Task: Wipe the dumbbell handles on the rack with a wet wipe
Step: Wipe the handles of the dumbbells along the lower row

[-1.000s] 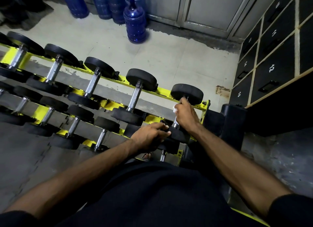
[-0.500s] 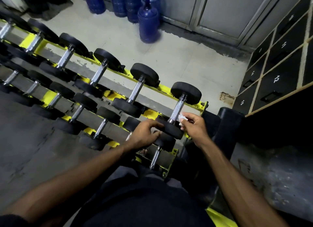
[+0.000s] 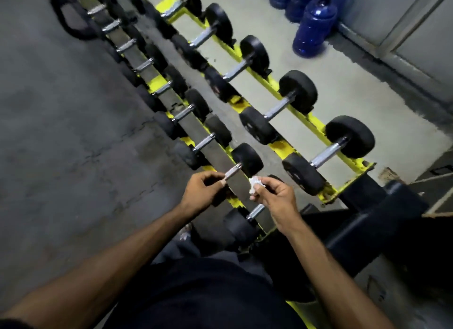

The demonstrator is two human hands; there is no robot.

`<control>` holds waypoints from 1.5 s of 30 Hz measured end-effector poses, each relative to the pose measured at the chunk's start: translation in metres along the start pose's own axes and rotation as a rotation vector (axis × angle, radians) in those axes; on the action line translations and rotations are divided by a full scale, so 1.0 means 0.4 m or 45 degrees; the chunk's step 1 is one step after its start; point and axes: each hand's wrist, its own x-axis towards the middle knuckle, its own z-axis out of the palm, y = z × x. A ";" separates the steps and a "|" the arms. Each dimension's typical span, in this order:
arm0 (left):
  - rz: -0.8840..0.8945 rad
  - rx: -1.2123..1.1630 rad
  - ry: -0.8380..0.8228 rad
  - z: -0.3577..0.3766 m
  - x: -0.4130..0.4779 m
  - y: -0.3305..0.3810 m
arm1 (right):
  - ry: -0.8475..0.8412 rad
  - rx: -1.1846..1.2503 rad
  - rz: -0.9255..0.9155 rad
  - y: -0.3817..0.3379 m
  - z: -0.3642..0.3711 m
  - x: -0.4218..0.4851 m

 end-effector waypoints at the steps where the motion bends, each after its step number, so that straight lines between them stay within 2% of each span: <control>1: 0.005 -0.018 0.036 -0.039 -0.010 -0.013 | -0.029 -0.034 0.014 0.010 0.041 -0.001; 5: -0.032 -0.097 0.173 -0.202 -0.047 -0.071 | -0.130 -0.152 0.028 0.051 0.209 0.006; 16: -0.135 -0.370 0.596 -0.760 -0.189 -0.255 | -0.477 -0.369 0.027 0.203 0.855 -0.039; 23: -0.189 -0.542 0.852 -0.985 -0.164 -0.308 | -0.661 -0.529 0.043 0.242 1.137 0.025; 28: -0.245 -0.618 0.939 -1.154 -0.053 -0.317 | -0.719 -0.574 0.064 0.253 1.346 0.142; 37: -0.264 -0.523 1.060 -1.550 0.228 -0.240 | -0.841 -0.557 0.129 0.214 1.796 0.405; 45: -0.294 -0.657 1.142 -1.831 0.507 -0.172 | -0.854 -0.520 0.172 0.140 2.134 0.643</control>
